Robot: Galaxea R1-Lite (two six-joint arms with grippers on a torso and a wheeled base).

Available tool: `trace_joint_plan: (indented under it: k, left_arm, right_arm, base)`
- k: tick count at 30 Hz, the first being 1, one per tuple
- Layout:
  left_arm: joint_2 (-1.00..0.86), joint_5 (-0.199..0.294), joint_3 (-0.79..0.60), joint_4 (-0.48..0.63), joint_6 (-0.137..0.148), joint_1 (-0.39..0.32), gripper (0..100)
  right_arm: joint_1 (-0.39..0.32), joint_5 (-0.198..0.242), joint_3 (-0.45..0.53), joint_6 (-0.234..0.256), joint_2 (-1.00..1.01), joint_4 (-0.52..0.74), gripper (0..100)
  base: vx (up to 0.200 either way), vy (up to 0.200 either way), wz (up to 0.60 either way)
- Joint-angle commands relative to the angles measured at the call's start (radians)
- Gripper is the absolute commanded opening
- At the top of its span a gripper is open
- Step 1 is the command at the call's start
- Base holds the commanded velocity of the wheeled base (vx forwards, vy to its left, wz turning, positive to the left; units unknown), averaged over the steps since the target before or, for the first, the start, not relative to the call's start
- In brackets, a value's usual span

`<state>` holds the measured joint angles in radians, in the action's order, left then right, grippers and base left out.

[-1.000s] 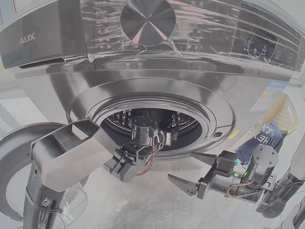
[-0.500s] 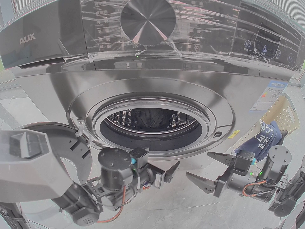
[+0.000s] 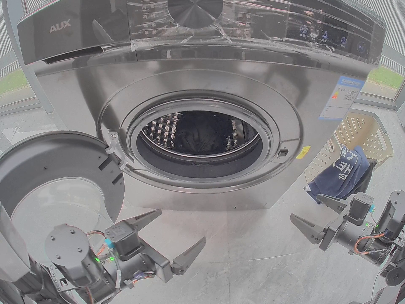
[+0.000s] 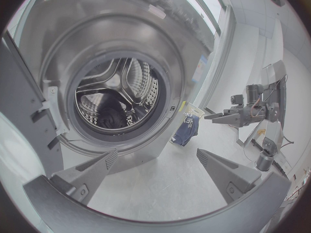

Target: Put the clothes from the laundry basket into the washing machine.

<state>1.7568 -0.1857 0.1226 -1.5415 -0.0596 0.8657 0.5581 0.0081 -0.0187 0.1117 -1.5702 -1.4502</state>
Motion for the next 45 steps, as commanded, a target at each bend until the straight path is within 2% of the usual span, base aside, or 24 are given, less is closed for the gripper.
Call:
trace_joint_plan:
  k: [1,6,7,8,13,16,19,23,25,26,28,30,32,33,35,36,40,41,42,43,45]
  left_arm:
    - [-0.165,-0.027,-0.104,-0.006,0.001,-0.004,100]
    - [-0.280,-0.084,-0.123,0.054,-0.003,-0.004,100]
    - [-0.280,-0.084,-0.123,0.054,-0.003,-0.004,100]
    - [-0.359,-0.090,-0.123,0.110,-0.003,-0.004,100]
    - [-0.531,-0.093,-0.123,0.276,-0.008,-0.014,100]
    - [-0.662,-0.087,-0.123,0.439,-0.019,-0.079,100]
    - [-0.816,-0.080,-0.123,0.616,-0.042,-0.096,100]
    - [-0.973,-0.077,-0.123,0.778,-0.059,-0.148,100]
    - [-1.070,-0.057,-0.123,0.860,-0.060,-0.189,100]
    - [-1.070,-0.057,-0.123,0.860,-0.060,-0.189,100]
    - [-1.191,0.002,-0.123,0.972,-0.062,-0.246,100]
    - [-1.263,0.035,-0.123,1.060,-0.060,-0.277,100]
    - [-1.327,0.054,-0.123,1.133,-0.055,-0.318,100]
    - [-1.327,0.054,-0.123,1.133,-0.055,-0.318,100]
    - [-1.429,0.083,-0.123,1.221,-0.049,-0.390,100]
    - [-1.429,0.083,-0.123,1.221,-0.049,-0.390,100]
    - [-1.619,0.164,-0.123,1.396,-0.043,-0.545,100]
    - [-1.625,0.167,-0.123,1.402,-0.043,-0.550,100]
    - [-1.677,0.201,-0.123,1.477,-0.043,-0.607,100]
    - [-1.680,0.206,-0.123,1.491,-0.043,-0.614,100]
    - [-1.677,0.198,-0.119,1.497,-0.039,-0.613,100]
  right_arm:
    - [-0.060,-0.023,0.019,0.000,0.176,0.129,100]
    - [-0.087,-0.030,0.019,0.002,0.343,0.324,100]
    - [-0.087,-0.030,0.019,0.002,0.343,0.324,100]
    - [-0.106,-0.043,0.019,0.003,0.421,0.413,100]
    - [-0.165,-0.042,0.019,-0.001,0.633,0.622,100]
    - [-0.199,-0.043,0.019,-0.003,0.769,0.743,100]
    - [-0.241,-0.042,0.019,-0.007,0.881,0.840,100]
    - [-0.311,-0.036,0.019,-0.012,1.024,0.953,100]
    - [-0.345,-0.031,0.019,-0.014,1.112,1.028,100]
    - [-0.345,-0.031,0.019,-0.014,1.112,1.028,100]
    - [-0.379,-0.028,0.019,-0.015,1.230,1.145,100]
    - [-0.400,-0.026,0.019,-0.015,1.317,1.235,100]
    - [-0.418,-0.025,0.019,-0.017,1.389,1.306,100]
    - [-0.418,-0.025,0.019,-0.017,1.389,1.306,100]
    - [-0.437,-0.025,0.019,-0.015,1.472,1.389,100]
    - [-0.435,-0.026,0.019,-0.015,1.474,1.389,100]
    - [-0.438,-0.053,0.019,-0.009,1.478,1.390,100]
    - [-0.438,-0.059,0.019,-0.009,1.478,1.390,100]
    - [-0.443,-0.108,0.019,-0.015,1.477,1.393,100]
    - [-0.446,-0.131,0.019,-0.017,1.477,1.398,100]
    - [-0.452,-0.142,0.019,-0.018,1.477,1.398,100]
  base:
    - [-0.200,0.000,0.00]
    - [-0.160,0.000,0.00]
    - [0.000,0.000,0.00]
    - [0.000,0.000,0.00]
    - [0.000,0.000,0.00]
    - [0.000,0.000,0.00]
    - [0.000,-0.133,0.00]
    - [0.000,-0.200,0.00]
    - [0.000,-0.200,0.00]
    - [0.000,-0.200,0.00]
    - [0.000,-0.200,0.00]
    - [0.000,-0.200,0.00]
    - [0.000,-0.200,0.00]
    - [0.000,-0.200,0.00]
    - [0.000,-0.200,0.00]
    - [0.000,-0.200,0.00]
    - [0.000,-0.100,0.00]
    - [0.000,0.000,0.00]
    - [0.000,0.000,0.00]
    - [0.000,0.000,0.00]
    - [0.000,0.000,0.00]
